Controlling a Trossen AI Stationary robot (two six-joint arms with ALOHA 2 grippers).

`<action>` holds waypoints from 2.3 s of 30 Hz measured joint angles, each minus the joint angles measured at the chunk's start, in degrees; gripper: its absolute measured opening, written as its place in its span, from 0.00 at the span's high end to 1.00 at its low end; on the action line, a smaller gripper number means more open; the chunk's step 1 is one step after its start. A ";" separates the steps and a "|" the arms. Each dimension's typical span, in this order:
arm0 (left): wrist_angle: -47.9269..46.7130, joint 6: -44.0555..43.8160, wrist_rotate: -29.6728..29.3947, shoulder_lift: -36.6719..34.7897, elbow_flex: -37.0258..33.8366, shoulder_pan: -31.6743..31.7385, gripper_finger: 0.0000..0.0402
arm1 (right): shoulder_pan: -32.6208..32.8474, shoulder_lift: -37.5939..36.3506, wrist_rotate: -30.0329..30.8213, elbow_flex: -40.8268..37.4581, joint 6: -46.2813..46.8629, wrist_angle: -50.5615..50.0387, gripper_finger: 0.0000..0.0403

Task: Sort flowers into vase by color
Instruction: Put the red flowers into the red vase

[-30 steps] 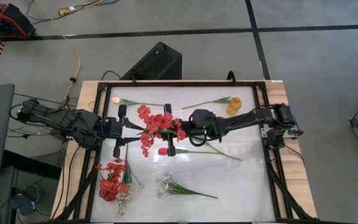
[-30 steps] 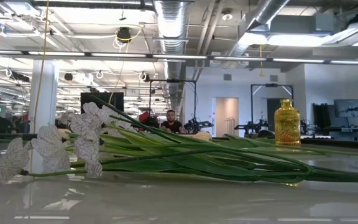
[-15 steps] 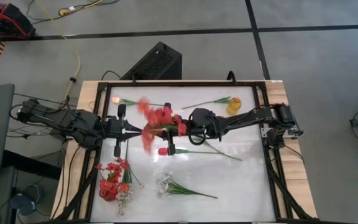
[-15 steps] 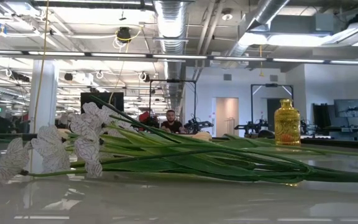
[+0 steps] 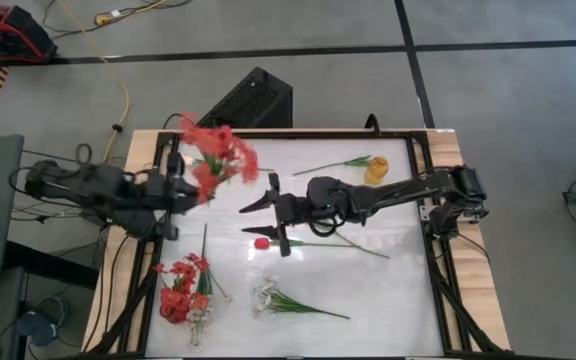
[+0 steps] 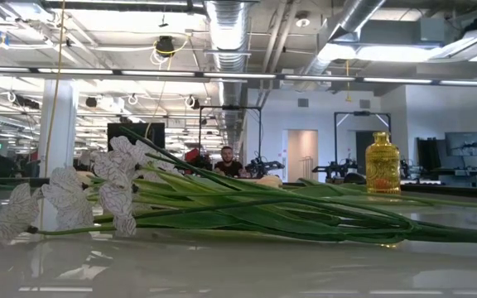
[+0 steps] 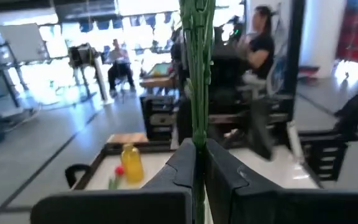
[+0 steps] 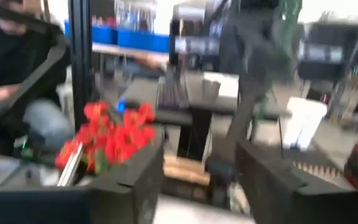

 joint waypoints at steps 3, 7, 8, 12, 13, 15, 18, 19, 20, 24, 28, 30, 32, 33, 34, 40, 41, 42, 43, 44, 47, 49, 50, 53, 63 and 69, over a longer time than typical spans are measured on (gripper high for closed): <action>-3.10 -1.11 3.30 -4.06 0.00 -1.01 1.00 | -0.05 -2.48 0.00 0.01 1.36 -11.17 0.35; -5.57 -3.19 12.80 -9.62 -1.21 -3.28 1.00 | 1.98 -2.20 0.08 -0.82 4.42 -20.55 0.34; -5.57 -3.18 15.14 -11.10 -1.98 -3.89 1.00 | 2.66 -1.37 0.05 -0.83 4.91 -21.13 0.35; -3.01 -2.59 20.03 -16.91 -6.38 -5.63 1.00 | 5.45 0.02 0.02 -0.83 6.71 -22.56 0.36; -2.08 -3.19 20.86 -18.39 -7.66 -5.82 1.00 | 6.05 0.70 0.05 -0.70 7.36 -21.54 0.36; 0.63 -4.56 23.92 -21.22 -10.25 -6.10 1.00 | 7.07 1.15 0.17 -0.80 8.35 -21.67 0.36; 4.58 -5.82 33.16 -24.57 -14.84 -6.10 1.00 | 8.65 2.64 0.84 -0.83 9.83 -19.87 0.36; 6.00 -6.38 36.02 -25.35 -16.34 -6.13 1.00 | 9.13 2.79 1.55 -0.83 10.26 -20.11 0.36; 7.91 -7.08 37.91 -26.15 -17.69 -6.13 1.00 | 9.54 3.00 2.25 -0.83 10.45 -19.89 0.36; 12.81 -9.53 41.99 -28.75 -22.76 -6.15 1.00 | 10.99 3.56 6.06 -0.81 12.18 -21.26 0.36; 14.56 -12.93 49.60 -29.97 -25.98 -6.14 1.00 | 11.96 4.14 8.13 -0.81 14.55 -21.30 0.36; 18.17 -15.40 54.72 -30.42 -27.35 -6.14 1.00 | 12.49 4.80 8.15 -0.72 16.14 -20.07 0.36; 21.07 -17.04 57.71 -30.42 -28.21 -6.17 1.00 | 13.28 5.07 8.75 -0.79 17.56 -20.86 0.36; 22.03 -17.62 58.86 -30.42 -28.65 -6.15 1.00 | 13.66 5.72 9.39 -0.79 18.12 -20.82 0.36; 22.66 -18.26 59.71 -30.40 -29.02 -6.15 1.00 | 13.99 6.27 10.01 -0.79 18.84 -20.26 0.36; 23.20 -18.14 60.47 -30.36 -33.49 -6.40 1.00 | 16.32 8.55 13.81 -0.77 22.32 -19.73 0.36; 24.38 -18.16 60.42 -30.34 -34.72 -6.83 1.00 | 16.68 9.09 13.93 -0.79 23.03 -19.63 0.36; 26.05 -18.42 60.44 -30.34 -36.10 -7.34 1.00 | 17.07 9.77 13.92 -0.79 23.48 -19.07 0.36; 27.86 -19.06 60.46 -30.34 -37.47 -7.93 1.00 | 17.46 10.29 13.93 -0.79 23.90 -18.88 0.36; 29.83 -19.72 60.45 -30.34 -38.76 -8.75 1.00 | 17.88 10.69 13.96 -0.79 24.35 -18.75 0.36; 35.77 -20.65 60.22 -30.36 -42.89 -11.53 1.00 | 18.99 11.52 14.95 -0.79 25.47 -17.99 0.36; 38.83 -20.37 58.43 -30.38 -45.38 -13.55 1.00 | 19.72 12.29 16.16 -0.79 25.59 -18.02 0.36; 40.35 -19.79 57.04 -30.38 -46.58 -14.62 1.00 | 19.97 12.53 16.47 -0.79 25.59 -17.80 0.36; 44.87 -17.58 53.37 -30.34 -50.05 -17.92 1.00 | 20.34 12.64 16.92 -0.83 25.63 -17.86 0.36; 45.31 -9.29 39.92 -28.11 -51.56 -31.43 1.00 | 19.68 12.50 17.09 -0.81 25.97 -17.19 0.36; 46.57 -7.09 29.36 -21.28 -51.60 -37.35 1.00 | 19.26 12.50 17.09 -0.81 25.97 -17.20 0.36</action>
